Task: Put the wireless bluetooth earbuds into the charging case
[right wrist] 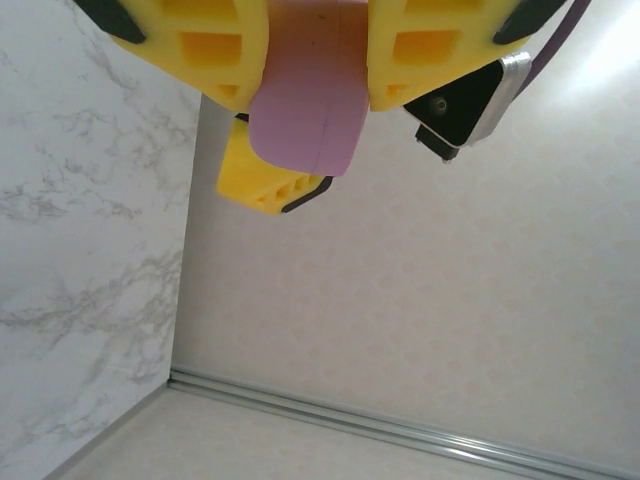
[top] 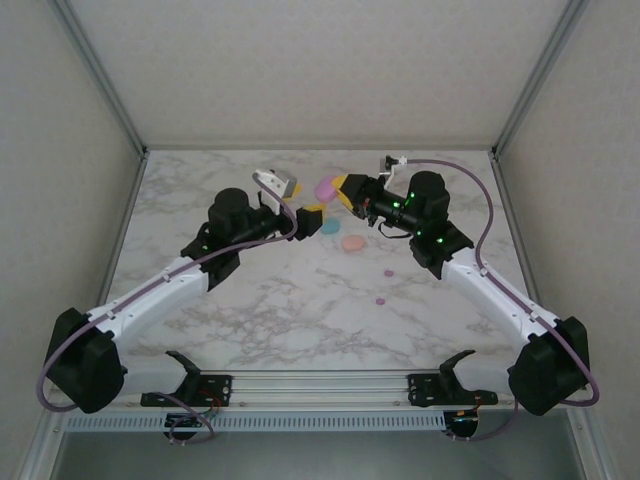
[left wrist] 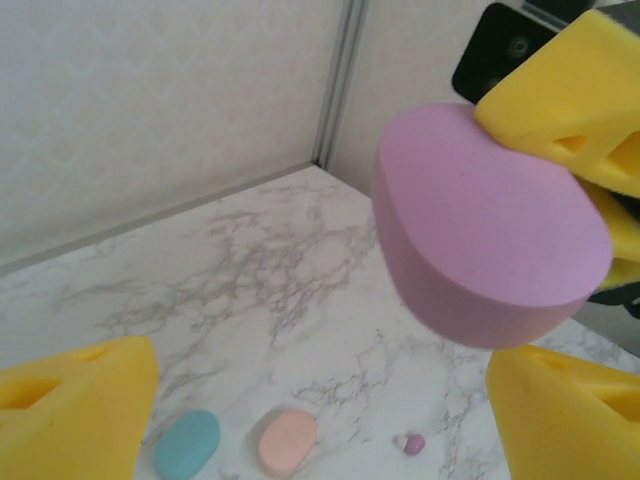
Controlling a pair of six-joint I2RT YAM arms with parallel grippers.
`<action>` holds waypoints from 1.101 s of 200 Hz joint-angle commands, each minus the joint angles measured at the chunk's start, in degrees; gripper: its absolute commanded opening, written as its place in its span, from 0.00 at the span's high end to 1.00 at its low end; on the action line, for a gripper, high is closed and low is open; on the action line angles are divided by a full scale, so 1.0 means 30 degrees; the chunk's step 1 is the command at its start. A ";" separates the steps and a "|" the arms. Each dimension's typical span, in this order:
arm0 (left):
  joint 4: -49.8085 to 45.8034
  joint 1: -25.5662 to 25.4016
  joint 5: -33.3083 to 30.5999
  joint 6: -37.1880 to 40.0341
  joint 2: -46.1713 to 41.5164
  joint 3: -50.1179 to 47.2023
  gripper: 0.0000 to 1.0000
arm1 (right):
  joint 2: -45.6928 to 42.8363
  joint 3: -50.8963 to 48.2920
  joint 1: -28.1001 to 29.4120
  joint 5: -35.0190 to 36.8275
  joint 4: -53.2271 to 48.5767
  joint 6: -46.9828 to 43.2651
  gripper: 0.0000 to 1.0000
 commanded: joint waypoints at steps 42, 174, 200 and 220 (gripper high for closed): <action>0.1805 -0.0644 0.0895 0.0387 0.0820 0.1449 0.19 | -0.0316 -0.0056 0.0320 -0.0061 0.0560 0.0169 0.86; -0.3383 -0.0624 0.2478 0.5144 -0.0027 0.2763 0.75 | -0.0792 0.2289 0.0145 -0.1984 -0.5986 -0.4647 0.64; -0.7377 -0.0596 0.4318 0.8150 -0.0429 0.3796 0.75 | -0.0151 0.4785 -0.0686 -0.3835 -1.1011 -0.7821 0.48; -1.0583 -0.0540 0.5366 1.0150 -0.0319 0.5017 0.75 | 0.1006 0.6763 -0.0988 -0.5669 -1.4584 -1.0412 0.42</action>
